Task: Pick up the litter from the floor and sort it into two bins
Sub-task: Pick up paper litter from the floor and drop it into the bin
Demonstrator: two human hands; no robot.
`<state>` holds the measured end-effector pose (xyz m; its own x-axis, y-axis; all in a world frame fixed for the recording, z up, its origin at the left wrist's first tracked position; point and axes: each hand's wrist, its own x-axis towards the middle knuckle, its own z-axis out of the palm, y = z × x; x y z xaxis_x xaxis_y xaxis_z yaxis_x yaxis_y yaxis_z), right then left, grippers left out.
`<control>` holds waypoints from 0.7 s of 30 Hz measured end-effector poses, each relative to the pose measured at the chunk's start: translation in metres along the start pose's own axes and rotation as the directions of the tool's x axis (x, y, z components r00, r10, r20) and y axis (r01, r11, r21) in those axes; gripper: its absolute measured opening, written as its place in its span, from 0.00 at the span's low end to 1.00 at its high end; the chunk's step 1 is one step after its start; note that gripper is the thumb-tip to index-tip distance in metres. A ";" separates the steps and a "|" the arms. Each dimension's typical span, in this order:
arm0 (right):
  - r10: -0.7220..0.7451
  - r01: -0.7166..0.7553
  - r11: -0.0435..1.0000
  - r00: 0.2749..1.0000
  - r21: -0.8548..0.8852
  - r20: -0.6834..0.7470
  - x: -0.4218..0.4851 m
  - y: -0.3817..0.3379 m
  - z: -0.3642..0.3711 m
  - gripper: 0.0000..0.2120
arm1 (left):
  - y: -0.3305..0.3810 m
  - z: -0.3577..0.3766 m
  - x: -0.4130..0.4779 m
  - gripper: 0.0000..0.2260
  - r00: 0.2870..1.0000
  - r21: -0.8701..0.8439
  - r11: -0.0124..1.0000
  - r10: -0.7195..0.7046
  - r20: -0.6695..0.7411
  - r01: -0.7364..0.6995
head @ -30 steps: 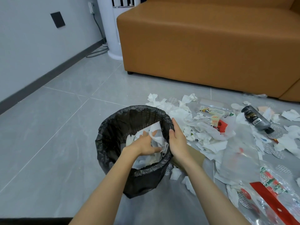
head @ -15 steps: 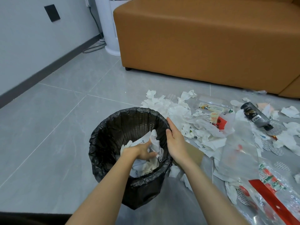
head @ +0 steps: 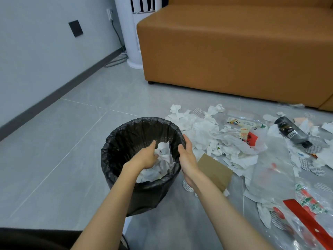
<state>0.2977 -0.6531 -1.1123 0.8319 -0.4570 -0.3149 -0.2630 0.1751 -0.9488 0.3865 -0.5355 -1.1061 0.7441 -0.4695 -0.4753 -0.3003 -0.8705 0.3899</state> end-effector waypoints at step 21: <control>0.084 -0.252 0.701 0.958 -0.668 -0.274 0.001 0.082 -0.114 0.33 | 0.019 0.021 -0.029 0.34 0.936 -0.237 0.940 0.166 -0.309 -0.245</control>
<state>0.2211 -0.7382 -1.1927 0.6411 -0.6621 -0.3881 -0.7202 -0.3444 -0.6023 0.3471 -0.5420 -1.1012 0.8314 -0.5387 -0.1363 -0.3232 -0.6683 0.6700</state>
